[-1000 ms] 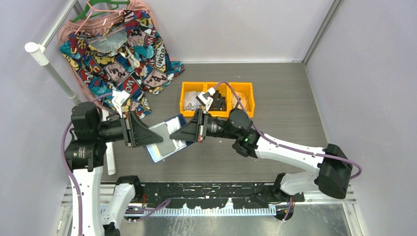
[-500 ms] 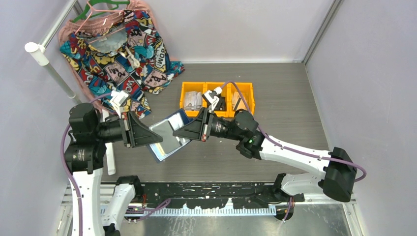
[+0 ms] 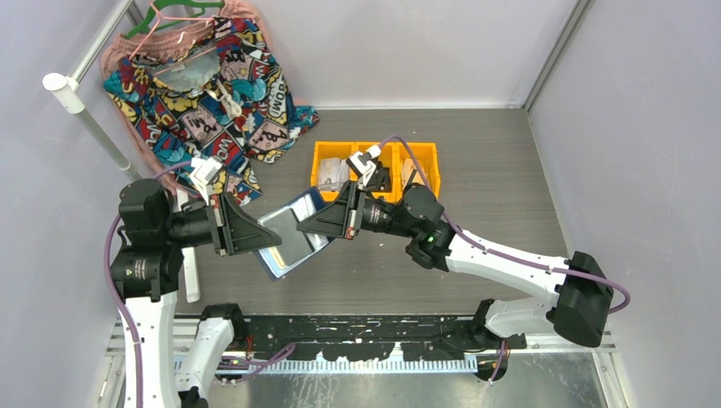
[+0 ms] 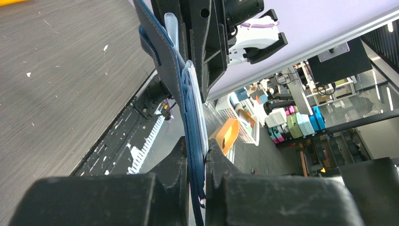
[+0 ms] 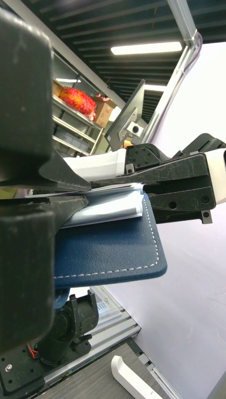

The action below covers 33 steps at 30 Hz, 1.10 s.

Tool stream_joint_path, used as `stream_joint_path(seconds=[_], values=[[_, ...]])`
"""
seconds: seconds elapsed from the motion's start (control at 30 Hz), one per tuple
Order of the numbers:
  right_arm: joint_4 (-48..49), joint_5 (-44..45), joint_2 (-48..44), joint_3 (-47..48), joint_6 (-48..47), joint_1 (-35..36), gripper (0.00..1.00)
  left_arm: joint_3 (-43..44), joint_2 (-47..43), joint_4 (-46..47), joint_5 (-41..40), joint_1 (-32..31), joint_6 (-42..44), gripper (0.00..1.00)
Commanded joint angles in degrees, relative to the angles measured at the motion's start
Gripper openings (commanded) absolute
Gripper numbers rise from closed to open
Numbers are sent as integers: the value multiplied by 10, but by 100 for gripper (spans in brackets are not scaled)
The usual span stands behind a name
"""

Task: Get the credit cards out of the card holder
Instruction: Remove the credit card from the card holder.

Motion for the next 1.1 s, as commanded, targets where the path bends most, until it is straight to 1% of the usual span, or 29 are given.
stream_joint_path(seconds=[0.0,0.07,0.17,0.27,0.33,0.4,0.5,0.63,0.67,0.7,0.77,0.87,0.93,1.07], values=[[-14,16,-27,19,-19,3,4,26,-2,4,21,-1,9,0],[-24,24,-39,15,-25,1,1,27,-2,3,22,-2,9,1],[-26,27,-48,11,-26,-2,1,26,-2,0,24,-2,10,6],[-28,28,-50,12,-26,-3,1,25,-4,-1,25,-2,11,20],[-26,29,-48,11,-23,-2,1,24,-6,-2,27,-2,11,25],[-24,32,-49,8,-23,-2,1,23,-8,-3,32,-2,11,25],[-24,38,-51,5,-25,-2,1,18,-12,-4,40,-1,12,22],[-30,47,-56,5,-29,-3,1,14,-20,-3,44,-1,10,22],[-30,49,-56,5,-29,-3,1,13,-20,-4,44,-2,9,23],[-30,51,-56,5,-29,-3,1,12,-21,-5,45,-2,8,26],[-31,54,-55,7,-29,-3,1,12,-22,-6,46,-2,6,36],[-32,56,-52,12,-27,-3,1,8,-29,-6,42,-2,2,43],[-30,59,-49,13,-26,-3,1,0,-34,6,32,-2,-11,44],[-20,65,-43,12,-21,-3,1,-27,-45,40,4,-3,-56,36]])
